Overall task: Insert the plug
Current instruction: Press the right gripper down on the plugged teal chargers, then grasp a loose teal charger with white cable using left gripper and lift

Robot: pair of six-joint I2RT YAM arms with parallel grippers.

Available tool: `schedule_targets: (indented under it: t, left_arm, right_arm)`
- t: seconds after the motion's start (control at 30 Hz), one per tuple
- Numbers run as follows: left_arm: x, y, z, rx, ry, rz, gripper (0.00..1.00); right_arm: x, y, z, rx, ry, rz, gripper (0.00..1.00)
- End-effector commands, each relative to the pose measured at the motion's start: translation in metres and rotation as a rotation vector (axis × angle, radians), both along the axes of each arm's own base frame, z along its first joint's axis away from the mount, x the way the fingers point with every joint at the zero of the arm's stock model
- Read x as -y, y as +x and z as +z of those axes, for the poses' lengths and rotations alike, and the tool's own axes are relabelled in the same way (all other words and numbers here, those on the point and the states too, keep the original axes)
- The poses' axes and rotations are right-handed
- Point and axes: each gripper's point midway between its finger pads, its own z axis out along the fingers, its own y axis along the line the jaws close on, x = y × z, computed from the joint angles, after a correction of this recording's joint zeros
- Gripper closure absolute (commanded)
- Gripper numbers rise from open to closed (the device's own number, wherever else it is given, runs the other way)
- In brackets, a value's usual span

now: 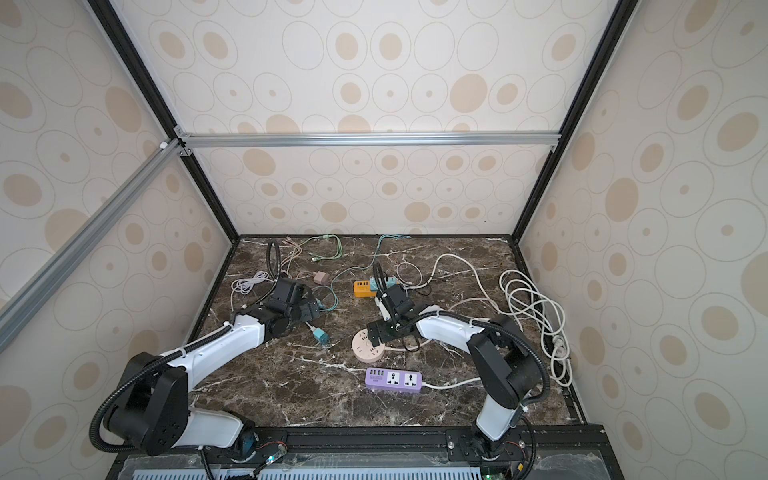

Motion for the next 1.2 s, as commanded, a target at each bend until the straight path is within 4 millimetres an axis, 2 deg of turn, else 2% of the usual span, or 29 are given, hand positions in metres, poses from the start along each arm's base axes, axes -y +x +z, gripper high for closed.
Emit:
schedule_targets:
  t: [0.0, 0.23, 0.5, 0.87, 1.17]
  left_arm:
    - [0.006, -0.021, -0.005, -0.04, 0.002, -0.009, 0.02]
    - [0.036, -0.047, -0.019, -0.073, -0.015, -0.019, 0.02]
    - [0.057, -0.05, -0.038, -0.12, 0.033, -0.03, 0.02]
    - [0.057, -0.053, -0.062, -0.164, 0.082, 0.021, 0.05]
    - [0.046, -0.057, -0.074, -0.164, 0.098, 0.078, 0.14]
  right_arm:
    - [0.014, -0.017, 0.015, -0.006, -0.053, 0.092, 0.0]
    - [0.023, -0.013, 0.038, 0.114, -0.02, 0.045, 0.0]
    - [0.034, 0.0, 0.054, 0.268, 0.022, -0.044, 0.0]
    - [0.034, 0.002, 0.053, 0.277, 0.045, -0.074, 0.02]
    - [0.029, 0.003, 0.052, 0.266, 0.057, -0.069, 0.02]
